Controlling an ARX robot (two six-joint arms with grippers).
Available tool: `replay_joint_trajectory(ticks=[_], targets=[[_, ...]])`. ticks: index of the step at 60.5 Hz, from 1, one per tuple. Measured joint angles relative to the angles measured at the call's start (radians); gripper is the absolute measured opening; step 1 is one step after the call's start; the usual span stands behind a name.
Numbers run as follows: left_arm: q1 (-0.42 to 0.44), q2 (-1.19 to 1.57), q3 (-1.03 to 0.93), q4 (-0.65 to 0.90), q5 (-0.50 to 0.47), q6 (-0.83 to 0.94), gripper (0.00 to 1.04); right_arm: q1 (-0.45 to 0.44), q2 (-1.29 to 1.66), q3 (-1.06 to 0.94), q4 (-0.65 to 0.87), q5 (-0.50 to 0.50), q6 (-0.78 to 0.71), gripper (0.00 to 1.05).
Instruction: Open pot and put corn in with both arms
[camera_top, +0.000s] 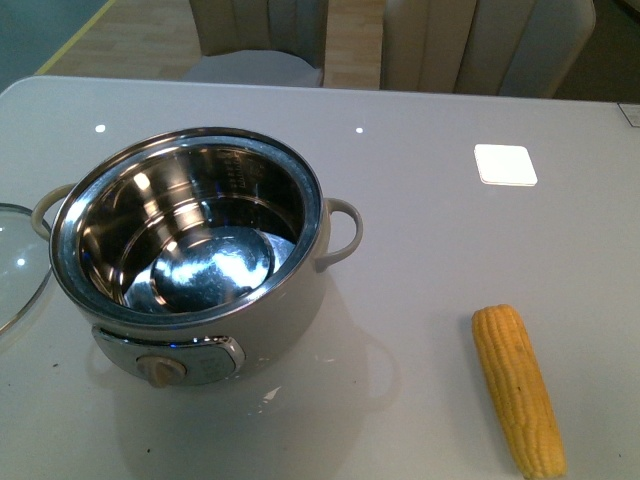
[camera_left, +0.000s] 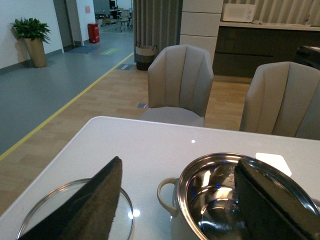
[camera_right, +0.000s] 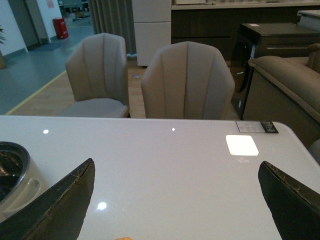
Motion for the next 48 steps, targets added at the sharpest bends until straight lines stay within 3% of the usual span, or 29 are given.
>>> replay_joint_trajectory(ticks=[5, 11, 41, 48], targets=[[0.0, -0.001, 0.0, 0.0, 0.0, 0.0, 0.87, 0.036, 0.173, 0.058, -0.145, 0.05, 0.101, 0.96], [0.0, -0.001, 0.0, 0.0, 0.0, 0.003, 1.0, 0.074, 0.287, 0.063, -0.106, 0.058, 0.138, 0.96], [0.0, -0.001, 0.0, 0.0, 0.0, 0.003, 0.98, 0.192, 1.101, 0.137, 0.525, -0.006, 0.095, 0.96], [0.0, -0.001, 0.0, 0.0, 0.0, 0.003, 0.98, 0.204, 1.258, 0.155, 0.613, -0.032, 0.07, 0.96]])
